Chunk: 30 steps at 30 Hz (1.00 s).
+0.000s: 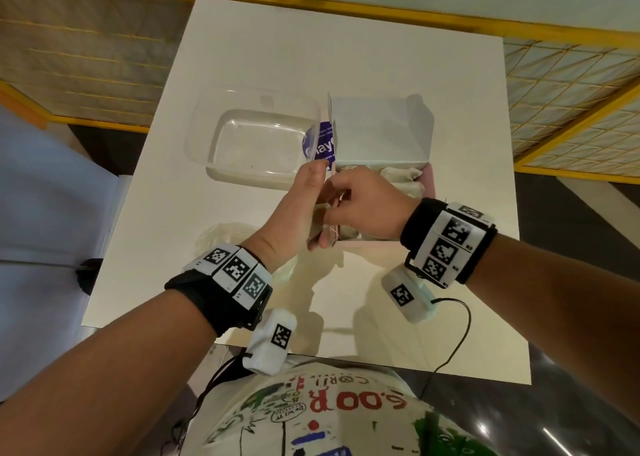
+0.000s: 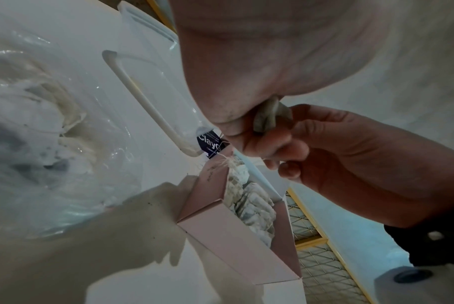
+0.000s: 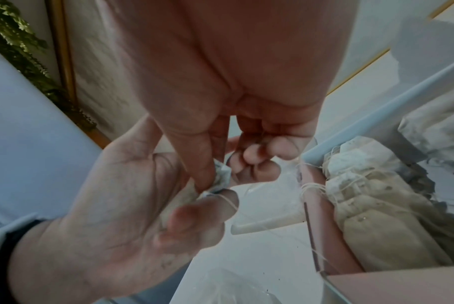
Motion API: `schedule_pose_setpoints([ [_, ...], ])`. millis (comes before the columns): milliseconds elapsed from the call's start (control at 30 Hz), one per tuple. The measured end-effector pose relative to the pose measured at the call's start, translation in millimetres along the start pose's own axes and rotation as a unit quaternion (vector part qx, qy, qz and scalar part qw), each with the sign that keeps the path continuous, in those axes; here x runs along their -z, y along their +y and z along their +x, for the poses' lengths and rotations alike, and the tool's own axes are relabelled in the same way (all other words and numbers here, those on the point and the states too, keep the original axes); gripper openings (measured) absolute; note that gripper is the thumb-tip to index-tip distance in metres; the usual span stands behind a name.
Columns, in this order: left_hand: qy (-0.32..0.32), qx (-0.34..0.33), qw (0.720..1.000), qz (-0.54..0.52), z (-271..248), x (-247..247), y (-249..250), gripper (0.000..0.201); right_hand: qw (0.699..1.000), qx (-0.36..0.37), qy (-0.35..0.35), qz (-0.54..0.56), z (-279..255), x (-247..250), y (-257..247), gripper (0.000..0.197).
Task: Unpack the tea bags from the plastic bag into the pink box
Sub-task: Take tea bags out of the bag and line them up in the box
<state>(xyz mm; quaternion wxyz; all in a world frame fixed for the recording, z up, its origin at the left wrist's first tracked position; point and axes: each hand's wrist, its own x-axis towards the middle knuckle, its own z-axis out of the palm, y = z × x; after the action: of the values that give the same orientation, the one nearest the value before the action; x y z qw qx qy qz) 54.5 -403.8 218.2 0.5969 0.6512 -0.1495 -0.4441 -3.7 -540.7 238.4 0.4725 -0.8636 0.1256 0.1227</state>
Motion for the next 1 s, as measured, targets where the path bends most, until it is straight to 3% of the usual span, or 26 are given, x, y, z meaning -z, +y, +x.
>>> schedule_pose_setpoints([
  [67,-0.005,0.014,0.999,-0.048,1,-4,-1,0.057,1.0,0.005,0.003,0.007,-2,2,2,0.008],
  [100,0.004,0.004,1.0,-0.017,1,-4,-2,0.052,1.0,0.001,0.018,0.008,-3,7,4,0.011],
  [167,0.034,-0.048,0.985,0.162,2,1,-9,0.036,0.997,-0.016,0.069,-0.034,-5,19,19,0.019],
  [233,0.027,-0.133,0.927,0.35,3,9,-18,0.026,0.986,-0.047,0.114,-0.111,-10,32,40,0.011],
  [300,-0.049,-0.212,0.833,0.509,6,12,-28,0.028,0.985,-0.058,0.108,-0.124,-14,40,59,0.011],
  [367,-0.113,-0.227,0.748,0.613,9,7,-39,0.03,0.982,-0.057,0.085,-0.157,-16,36,77,0.015],
  [467,-0.117,-0.242,0.705,0.657,14,-2,-51,0.025,0.975,-0.047,0.069,-0.207,-16,18,87,0.011],
  [533,-0.112,-0.237,0.708,0.656,18,-5,-54,0.022,0.98,-0.059,0.042,-0.186,-15,5,87,0.015],
  [667,-0.122,-0.196,0.767,0.599,24,-6,-53,0.018,0.975,-0.071,-0.007,-0.208,-8,-17,79,0.015],
  [767,-0.116,-0.17,0.794,0.572,24,-4,-55,0.019,0.974,-0.101,-0.066,-0.193,-2,-22,71,0.018],
  [1000,-0.09,-0.184,0.843,0.497,17,7,-45,0.011,0.977,-0.121,-0.139,-0.103,6,-21,71,0.013],
])
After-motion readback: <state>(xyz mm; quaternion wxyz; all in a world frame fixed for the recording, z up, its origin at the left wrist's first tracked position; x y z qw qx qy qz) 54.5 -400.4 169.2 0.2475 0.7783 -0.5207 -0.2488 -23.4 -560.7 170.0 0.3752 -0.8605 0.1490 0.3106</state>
